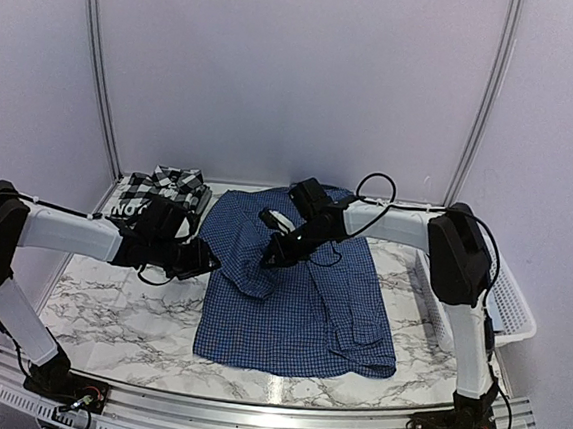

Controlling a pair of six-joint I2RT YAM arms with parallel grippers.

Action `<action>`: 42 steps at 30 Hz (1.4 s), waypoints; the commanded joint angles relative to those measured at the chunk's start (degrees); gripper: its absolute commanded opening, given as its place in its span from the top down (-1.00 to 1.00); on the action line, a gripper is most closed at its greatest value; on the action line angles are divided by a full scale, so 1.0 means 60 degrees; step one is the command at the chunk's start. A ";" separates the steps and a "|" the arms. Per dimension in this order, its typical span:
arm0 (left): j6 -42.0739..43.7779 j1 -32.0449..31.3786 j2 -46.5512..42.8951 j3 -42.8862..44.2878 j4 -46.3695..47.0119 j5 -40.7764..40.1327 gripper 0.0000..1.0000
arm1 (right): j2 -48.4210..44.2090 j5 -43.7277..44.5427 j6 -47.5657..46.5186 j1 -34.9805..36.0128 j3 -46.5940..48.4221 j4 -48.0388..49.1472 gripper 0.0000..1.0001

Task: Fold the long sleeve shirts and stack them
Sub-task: Adjust the sleeve of the 1/3-folded shirt, then pick up the sleeve from the 1/3-folded shirt.

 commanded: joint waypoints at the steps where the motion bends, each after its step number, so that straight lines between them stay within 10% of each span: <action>1: 0.0006 0.0041 -0.0265 -0.0163 -0.0038 0.0113 0.18 | -0.0592 -0.0899 0.1167 0.0014 -0.0287 0.0552 1.00; 10: -0.0018 0.0052 -0.0243 -0.0260 0.0091 0.0185 0.18 | -0.0955 -0.0492 0.1731 -0.0254 -0.1517 0.0983 0.98; 22: -0.0032 0.0054 -0.0031 -0.0139 0.0074 0.0231 0.18 | -0.1326 0.1545 0.0693 0.0404 -0.1937 0.1418 0.10; 42: -0.0050 0.0056 0.0046 -0.0095 -0.0104 0.0128 0.19 | -0.0316 0.4665 -0.0162 0.1962 -0.0926 0.0274 -0.64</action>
